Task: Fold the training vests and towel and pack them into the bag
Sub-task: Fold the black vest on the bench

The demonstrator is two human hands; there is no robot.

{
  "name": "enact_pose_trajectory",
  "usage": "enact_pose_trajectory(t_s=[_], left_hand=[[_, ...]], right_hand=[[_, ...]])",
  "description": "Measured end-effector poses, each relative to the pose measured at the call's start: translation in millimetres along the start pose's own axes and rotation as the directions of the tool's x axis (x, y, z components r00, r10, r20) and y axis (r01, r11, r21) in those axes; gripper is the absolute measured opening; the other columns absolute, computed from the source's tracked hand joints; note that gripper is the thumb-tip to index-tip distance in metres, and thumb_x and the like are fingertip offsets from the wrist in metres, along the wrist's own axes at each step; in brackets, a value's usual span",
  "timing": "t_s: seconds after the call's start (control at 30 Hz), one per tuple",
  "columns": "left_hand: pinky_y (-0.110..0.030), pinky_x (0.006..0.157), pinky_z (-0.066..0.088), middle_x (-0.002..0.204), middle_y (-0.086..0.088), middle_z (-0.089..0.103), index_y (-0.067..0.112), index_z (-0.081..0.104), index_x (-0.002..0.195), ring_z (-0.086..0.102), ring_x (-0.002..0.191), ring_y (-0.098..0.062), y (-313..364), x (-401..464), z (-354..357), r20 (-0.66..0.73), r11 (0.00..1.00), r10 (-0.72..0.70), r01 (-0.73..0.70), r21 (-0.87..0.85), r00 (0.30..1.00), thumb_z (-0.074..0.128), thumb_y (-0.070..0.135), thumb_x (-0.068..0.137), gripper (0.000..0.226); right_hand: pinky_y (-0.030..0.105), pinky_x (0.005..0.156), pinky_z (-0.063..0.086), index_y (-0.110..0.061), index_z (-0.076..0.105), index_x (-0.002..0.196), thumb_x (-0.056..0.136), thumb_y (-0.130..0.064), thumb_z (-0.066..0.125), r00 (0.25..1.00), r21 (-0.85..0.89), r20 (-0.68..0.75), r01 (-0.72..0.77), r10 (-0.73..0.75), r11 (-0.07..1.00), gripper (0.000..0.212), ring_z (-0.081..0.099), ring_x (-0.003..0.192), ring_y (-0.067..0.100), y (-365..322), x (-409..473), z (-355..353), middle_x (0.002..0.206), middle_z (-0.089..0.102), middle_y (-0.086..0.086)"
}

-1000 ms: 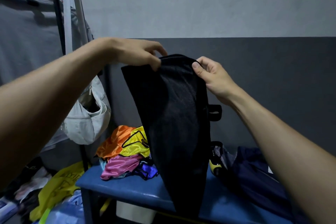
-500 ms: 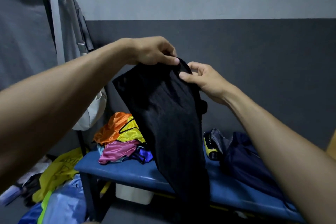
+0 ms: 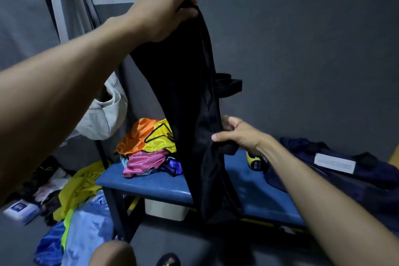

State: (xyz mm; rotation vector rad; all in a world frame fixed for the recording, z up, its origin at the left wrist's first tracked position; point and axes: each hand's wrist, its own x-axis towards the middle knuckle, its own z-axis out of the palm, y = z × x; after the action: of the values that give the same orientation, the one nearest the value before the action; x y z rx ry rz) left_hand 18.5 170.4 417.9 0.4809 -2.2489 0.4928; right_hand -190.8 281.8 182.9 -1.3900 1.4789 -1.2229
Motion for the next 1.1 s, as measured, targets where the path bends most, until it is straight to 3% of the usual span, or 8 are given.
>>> enact_pose_trajectory(t_s=[0.07,0.2,0.33,0.47,0.63,0.87,1.0,1.1], left_hand=[[-0.044,0.086,0.047,0.118,-0.016,0.068,0.015,0.062,0.120,0.060,0.109,-0.039,3,3,-1,0.039,0.997,0.069,-0.069,0.016,0.997,0.055,0.033,0.103,0.026],[-0.045,0.083,0.048,0.112,-0.014,0.070,0.018,0.063,0.116,0.061,0.103,-0.039,7,5,-1,0.141,0.986,0.155,-0.162,0.041,0.978,0.059,0.033,0.101,0.021],[-0.038,0.078,0.040,0.111,-0.012,0.070,0.016,0.063,0.115,0.060,0.103,-0.038,6,3,8,0.203,0.980,0.181,-0.194,0.046,0.962,0.060,0.032,0.102,0.022],[-0.046,0.082,0.048,0.108,-0.010,0.071,0.023,0.062,0.114,0.061,0.101,-0.039,3,-3,14,0.230,0.974,0.189,-0.212,0.080,0.955,0.059,0.038,0.100,0.020],[-0.050,0.083,0.050,0.109,-0.011,0.070,0.025,0.062,0.114,0.060,0.102,-0.040,4,-7,15,0.241,0.969,0.188,-0.219,0.111,0.952,0.059,0.040,0.101,0.021],[-0.048,0.078,0.046,0.109,-0.017,0.069,0.025,0.061,0.116,0.060,0.103,-0.044,-7,-12,20,0.222,0.954,0.149,-0.200,0.224,0.964,0.057,0.040,0.101,0.022],[-0.048,0.080,0.047,0.110,-0.018,0.069,0.018,0.064,0.116,0.061,0.103,-0.044,-7,-14,16,0.195,0.961,0.160,-0.197,0.192,0.968,0.059,0.033,0.101,0.021],[-0.049,0.083,0.047,0.113,-0.019,0.069,0.015,0.064,0.117,0.060,0.106,-0.044,-6,-12,14,0.187,0.955,0.194,-0.228,0.187,0.963,0.059,0.030,0.102,0.022]], right_hand=[[0.029,0.071,0.056,-0.027,0.063,0.110,0.087,-0.006,0.076,0.999,-0.078,0.000,-0.048,0.048,0.996,0.033,0.069,0.088,0.022,8,-4,11,0.112,0.071,0.010],[0.032,0.095,0.055,-0.028,0.060,0.119,0.091,-0.013,0.075,0.998,-0.052,-0.062,-0.023,0.019,0.998,0.035,0.069,0.102,0.006,11,-3,20,0.123,0.070,-0.001],[0.006,0.068,0.049,-0.025,0.064,0.105,0.087,-0.028,0.081,0.943,-0.226,-0.273,0.130,-0.191,0.965,0.025,0.066,0.095,-0.001,-3,4,31,0.103,0.067,-0.014],[0.029,0.063,0.049,-0.026,0.058,0.071,0.077,-0.043,0.081,0.783,-0.401,-0.502,0.166,-0.368,0.901,0.028,0.065,0.072,0.010,1,17,47,0.073,0.067,-0.007],[0.034,0.058,0.035,-0.021,0.042,0.052,0.079,-0.036,0.068,0.773,-0.435,-0.562,0.027,-0.295,0.900,0.041,0.045,0.059,0.024,12,26,63,0.048,0.046,-0.004],[0.022,0.071,0.055,-0.014,0.070,0.094,0.095,-0.019,0.065,0.857,-0.284,-0.421,0.187,-0.297,0.941,0.007,0.063,0.076,0.002,17,20,59,0.083,0.072,-0.001],[0.026,0.070,0.048,-0.020,0.059,0.084,0.094,-0.023,0.068,0.606,-0.299,-0.697,0.241,-0.384,0.923,0.014,0.057,0.074,0.009,64,-4,42,0.082,0.062,-0.006],[0.033,0.061,0.045,-0.022,0.054,0.074,0.091,-0.026,0.072,0.753,-0.261,-0.613,0.091,-0.238,0.961,0.025,0.048,0.057,0.004,128,-22,63,0.063,0.056,-0.010]])
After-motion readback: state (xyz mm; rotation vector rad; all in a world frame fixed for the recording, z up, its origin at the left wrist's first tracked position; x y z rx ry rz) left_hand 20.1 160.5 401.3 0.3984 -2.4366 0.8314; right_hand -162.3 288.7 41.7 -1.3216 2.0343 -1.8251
